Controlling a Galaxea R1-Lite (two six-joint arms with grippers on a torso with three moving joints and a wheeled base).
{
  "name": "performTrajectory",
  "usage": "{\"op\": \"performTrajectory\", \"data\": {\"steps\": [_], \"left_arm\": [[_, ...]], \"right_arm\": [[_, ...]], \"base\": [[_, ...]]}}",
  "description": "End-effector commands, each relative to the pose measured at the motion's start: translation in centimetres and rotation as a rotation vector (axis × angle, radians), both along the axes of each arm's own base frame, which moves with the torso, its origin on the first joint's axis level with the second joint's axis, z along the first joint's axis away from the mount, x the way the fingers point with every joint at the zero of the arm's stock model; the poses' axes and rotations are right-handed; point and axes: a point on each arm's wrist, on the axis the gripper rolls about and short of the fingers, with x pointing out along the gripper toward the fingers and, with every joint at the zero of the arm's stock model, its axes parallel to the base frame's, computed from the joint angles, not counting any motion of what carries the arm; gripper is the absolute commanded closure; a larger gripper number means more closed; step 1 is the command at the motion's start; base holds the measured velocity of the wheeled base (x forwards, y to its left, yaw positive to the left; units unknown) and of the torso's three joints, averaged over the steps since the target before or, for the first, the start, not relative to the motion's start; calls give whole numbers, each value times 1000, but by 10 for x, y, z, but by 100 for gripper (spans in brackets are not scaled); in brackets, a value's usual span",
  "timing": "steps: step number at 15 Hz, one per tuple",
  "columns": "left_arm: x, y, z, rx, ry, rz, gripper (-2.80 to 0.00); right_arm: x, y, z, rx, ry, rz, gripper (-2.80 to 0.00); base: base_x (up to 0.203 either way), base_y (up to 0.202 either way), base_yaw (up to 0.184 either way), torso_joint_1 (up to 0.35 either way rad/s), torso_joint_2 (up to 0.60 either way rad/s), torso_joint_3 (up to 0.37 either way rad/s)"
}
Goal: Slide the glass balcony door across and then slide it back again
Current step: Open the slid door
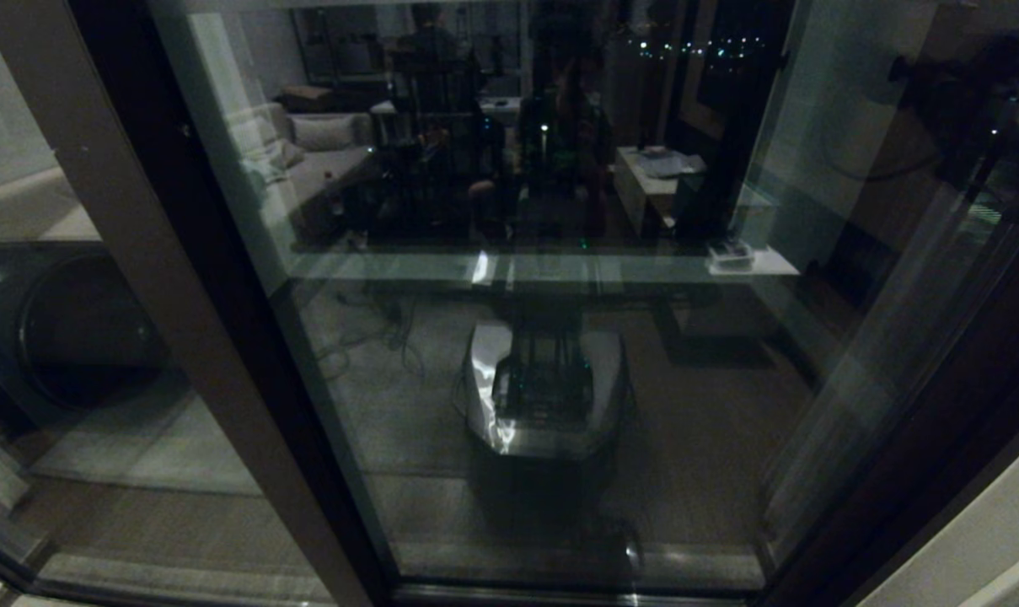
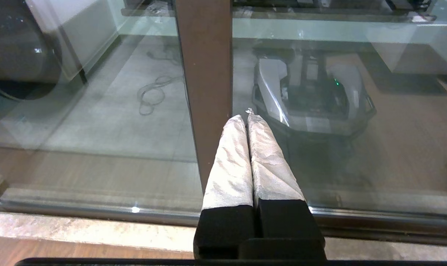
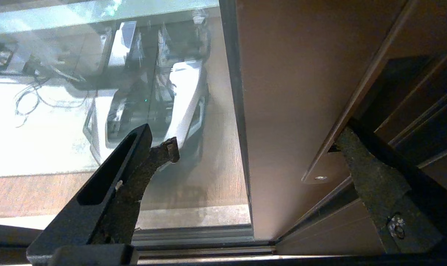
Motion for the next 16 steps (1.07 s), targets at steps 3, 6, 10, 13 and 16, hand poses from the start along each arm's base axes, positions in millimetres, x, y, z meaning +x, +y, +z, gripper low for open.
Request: {"op": "performTrajectory", "data": {"steps": [3,6,10,13,16], "left_arm": [[0,0,0,1,1,0,0],[0,0,0,-1,1,0,0],[0,0,0,-1,1,0,0],[0,0,0,1,1,0,0],[0,0,0,0,1,0,0]], "right_arm": [[-3,7,1,0,-2,21,-280],[-2,12,-1,4,4,35,-280],[-3,14,0,2,1,40,-280],[-4,18,0,3,4,48,-280],[-5,20,1,3,2,51,-280]], "base": [[0,0,0,0,0,0],[0,0,0,0,0,0],[0,0,0,0,0,0],[0,0,0,0,0,0],[0,0,0,0,0,0]]}}
